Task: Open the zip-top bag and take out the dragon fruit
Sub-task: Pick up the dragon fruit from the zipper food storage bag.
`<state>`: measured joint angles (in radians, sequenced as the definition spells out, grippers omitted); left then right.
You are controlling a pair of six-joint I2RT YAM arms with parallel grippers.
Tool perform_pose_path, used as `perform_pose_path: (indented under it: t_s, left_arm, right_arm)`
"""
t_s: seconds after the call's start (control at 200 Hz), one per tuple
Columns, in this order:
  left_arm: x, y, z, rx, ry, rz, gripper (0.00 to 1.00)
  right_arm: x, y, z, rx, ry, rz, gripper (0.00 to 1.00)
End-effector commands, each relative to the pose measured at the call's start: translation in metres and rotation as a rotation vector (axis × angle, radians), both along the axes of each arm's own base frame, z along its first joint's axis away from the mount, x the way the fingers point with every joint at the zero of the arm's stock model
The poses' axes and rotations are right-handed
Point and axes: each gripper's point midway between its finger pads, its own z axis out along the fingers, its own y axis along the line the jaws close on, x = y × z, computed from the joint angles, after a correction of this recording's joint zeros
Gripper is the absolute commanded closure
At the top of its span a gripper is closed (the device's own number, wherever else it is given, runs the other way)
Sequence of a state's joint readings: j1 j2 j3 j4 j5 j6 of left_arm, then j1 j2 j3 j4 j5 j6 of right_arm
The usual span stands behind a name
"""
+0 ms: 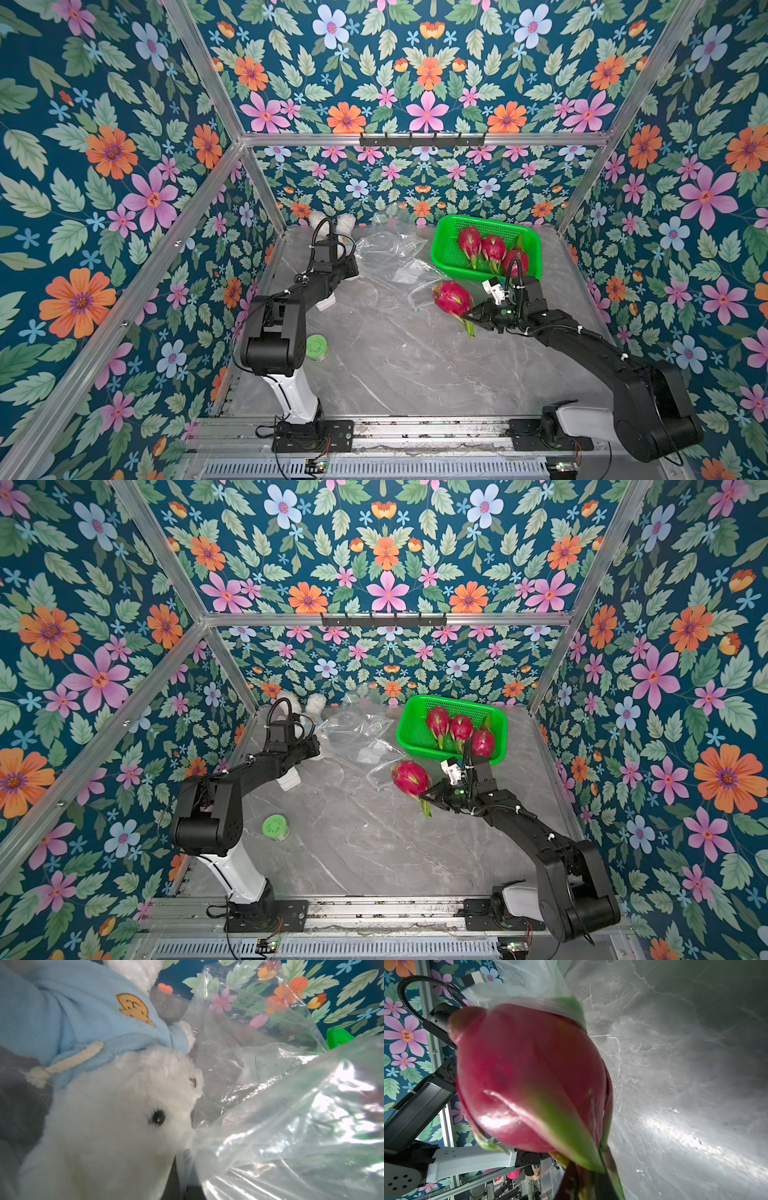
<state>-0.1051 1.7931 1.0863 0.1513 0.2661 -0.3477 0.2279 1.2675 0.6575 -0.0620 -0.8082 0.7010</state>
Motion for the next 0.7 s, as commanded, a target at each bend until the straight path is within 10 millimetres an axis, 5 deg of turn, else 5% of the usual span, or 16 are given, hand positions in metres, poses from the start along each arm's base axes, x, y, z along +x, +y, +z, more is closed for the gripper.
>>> perform_pose_path:
  t_s: [0.0, 0.165, 0.375, 0.495, 0.695]
  left_arm:
    - [0.008, 0.006, 0.002, -0.006, -0.022, 0.039, 1.00]
    - [0.003, -0.032, 0.005, -0.095, -0.025, -0.054, 1.00]
    - [-0.001, -0.090, 0.024, -0.199, -0.071, -0.137, 1.00]
    - [0.010, -0.090, 0.032, -0.221, -0.103, -0.090, 1.00]
    - [0.041, -0.059, 0.045, -0.183, -0.175, 0.051, 1.00]
  right_arm:
    - [-0.003, -0.006, 0.003, -0.015, -0.008, -0.010, 1.00]
    - [0.000, 0.011, 0.026, 0.101, -0.065, 0.063, 1.00]
    - [0.006, 0.027, 0.022, 0.072, -0.063, 0.109, 1.00]
    - [0.004, 0.029, 0.019, 0.088, -0.050, 0.117, 1.00]
    - [-0.007, 0.026, 0.016, 0.068, -0.038, 0.135, 1.00]
